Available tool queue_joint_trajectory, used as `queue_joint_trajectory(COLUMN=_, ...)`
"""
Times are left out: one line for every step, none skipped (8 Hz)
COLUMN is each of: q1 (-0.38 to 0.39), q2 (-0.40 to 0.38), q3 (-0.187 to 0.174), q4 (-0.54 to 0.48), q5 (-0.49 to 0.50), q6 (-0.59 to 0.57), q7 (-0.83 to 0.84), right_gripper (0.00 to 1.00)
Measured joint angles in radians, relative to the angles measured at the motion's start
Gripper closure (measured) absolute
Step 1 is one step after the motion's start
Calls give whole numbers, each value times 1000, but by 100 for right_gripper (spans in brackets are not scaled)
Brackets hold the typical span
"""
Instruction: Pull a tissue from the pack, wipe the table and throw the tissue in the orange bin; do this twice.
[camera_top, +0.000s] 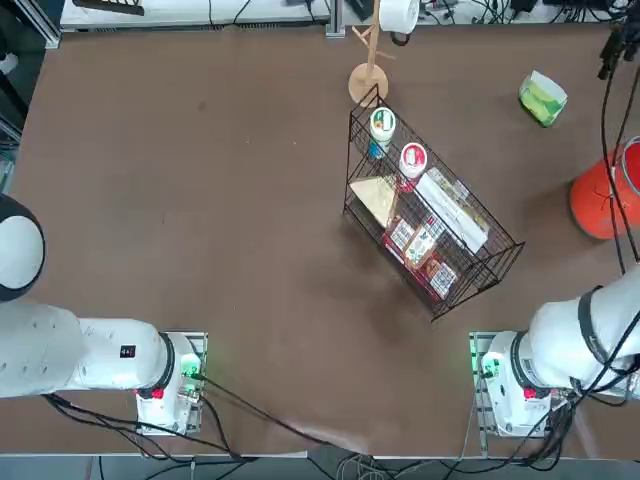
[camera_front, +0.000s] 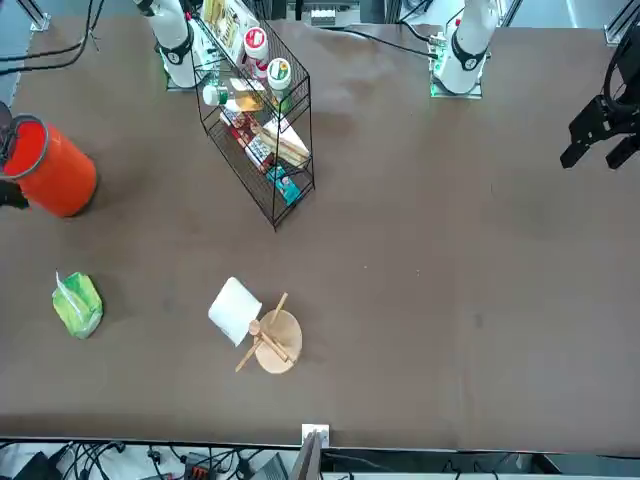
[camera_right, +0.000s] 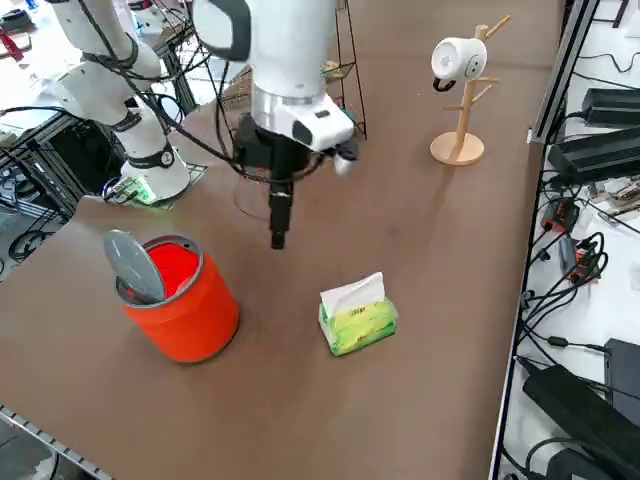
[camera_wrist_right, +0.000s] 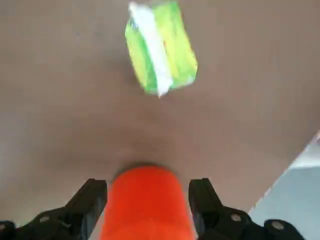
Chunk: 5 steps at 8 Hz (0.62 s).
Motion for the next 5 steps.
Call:
queue_joint_trajectory(q1=1, q2=37, q3=13, q4=1, q5=0, q6=72, q7=0, right_gripper=2)
queue_joint_trajectory(q1=2, q2=73, q3=27, q4=1, q5=0, q6=139, q7=0, right_gripper=3)
queue_joint_trajectory(q1=3, q2=106, q3=36, q4=1, q5=0, q6=192, q7=-10, right_gripper=4)
queue_joint_trajectory(q1=3, q2=135, q3=44, q4=1, q5=0, q6=233, q7=-20, right_gripper=5)
queue_joint_trajectory(q1=3, q2=159, q3=51, q4=2, q5=0, q6=263, q7=-29, right_gripper=8)
